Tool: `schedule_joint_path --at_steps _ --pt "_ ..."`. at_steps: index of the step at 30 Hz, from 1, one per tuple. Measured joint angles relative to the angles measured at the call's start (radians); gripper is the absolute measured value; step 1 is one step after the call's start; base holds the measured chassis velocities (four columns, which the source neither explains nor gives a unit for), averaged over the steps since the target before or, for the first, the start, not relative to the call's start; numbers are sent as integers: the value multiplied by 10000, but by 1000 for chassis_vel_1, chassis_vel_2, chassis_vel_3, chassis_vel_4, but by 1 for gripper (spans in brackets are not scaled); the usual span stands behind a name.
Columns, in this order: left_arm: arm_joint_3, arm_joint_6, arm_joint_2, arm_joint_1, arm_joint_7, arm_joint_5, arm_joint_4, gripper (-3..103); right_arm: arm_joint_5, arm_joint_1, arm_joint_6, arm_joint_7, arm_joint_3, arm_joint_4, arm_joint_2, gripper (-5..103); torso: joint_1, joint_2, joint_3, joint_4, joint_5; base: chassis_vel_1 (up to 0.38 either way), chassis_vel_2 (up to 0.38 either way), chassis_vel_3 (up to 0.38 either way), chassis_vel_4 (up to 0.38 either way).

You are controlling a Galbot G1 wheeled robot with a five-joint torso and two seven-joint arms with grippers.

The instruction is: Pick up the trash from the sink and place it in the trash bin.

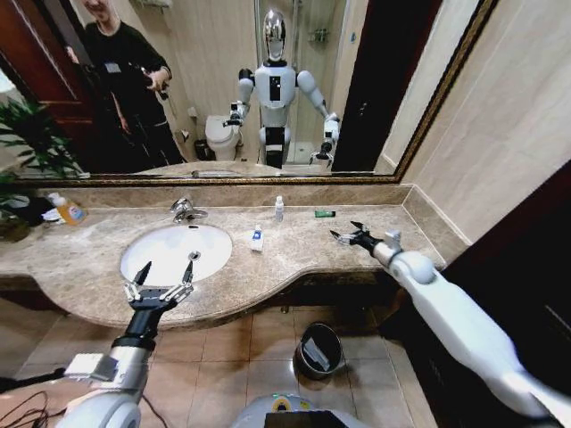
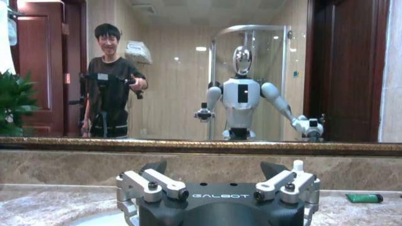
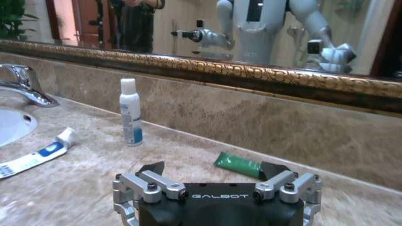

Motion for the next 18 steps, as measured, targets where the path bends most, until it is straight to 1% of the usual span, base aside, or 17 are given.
schedule_joint_path --at_steps 1,2,3,4,5,6,7,8,9,12,13,15,16,18 --pt "0 0 0 -1 1 0 0 100 -65 388 128 -328 -235 -475 70 100 0 0 -1 -1 1 0 0 0 0" --pt "0 0 0 -1 1 0 0 100 -65 388 128 -328 -235 -475 70 100 0 0 -1 -1 1 0 0 0 0" --pt "0 0 0 -1 2 0 0 100 -115 770 290 -748 -475 -1016 149 100 0 1 -1 -2 -3 0 0 0 0" --pt "0 0 1 -1 1 -1 0 100 -138 965 378 -963 -593 -1310 197 100 0 0 -1 -2 4 0 0 0 0" --pt "0 0 1 -1 1 -1 0 100 -138 965 378 -963 -593 -1310 197 100 0 0 -1 -2 4 0 0 0 0" --pt "0 0 1 0 1 0 0 100 -218 1456 630 -1362 -913 -1983 338 100 0 0 0 -3 3 0 0 0 0" --pt "0 0 0 -1 1 0 0 100 -226 1508 651 -1392 -949 -2057 356 100 0 0 0 -3 4 0 0 0 0" --pt "0 0 0 -1 1 -1 0 100 -264 1979 759 -1590 -1260 -2613 562 100 0 0 0 -4 2 0 0 0 0" --pt "0 0 0 -1 1 -1 0 100 -264 1979 759 -1590 -1260 -2613 562 100 0 0 0 -4 2 0 0 0 0" --pt "0 0 0 -1 1 0 0 100 -317 2781 835 -1737 -1772 -3363 930 100 -1 0 -1 -2 1 0 0 0 0" --pt "0 0 0 -1 1 0 0 100 -317 2781 835 -1737 -1772 -3363 930 100 -1 0 -1 -2 1 0 0 0 0" --pt "0 0 0 -1 1 0 0 100 -457 3405 772 -1804 -2114 -3985 1215 100 -1 0 -1 -1 2 0 0 0 0" --pt "0 0 0 -1 1 0 0 100 -457 3405 772 -1804 -2114 -3985 1215 100 -1 0 -1 -1 2 0 0 0 0" --pt "0 0 0 -1 1 0 0 100 -647 3781 581 -2082 -2250 -4377 1333 100 -1 0 -1 -1 3 0 0 0 0"
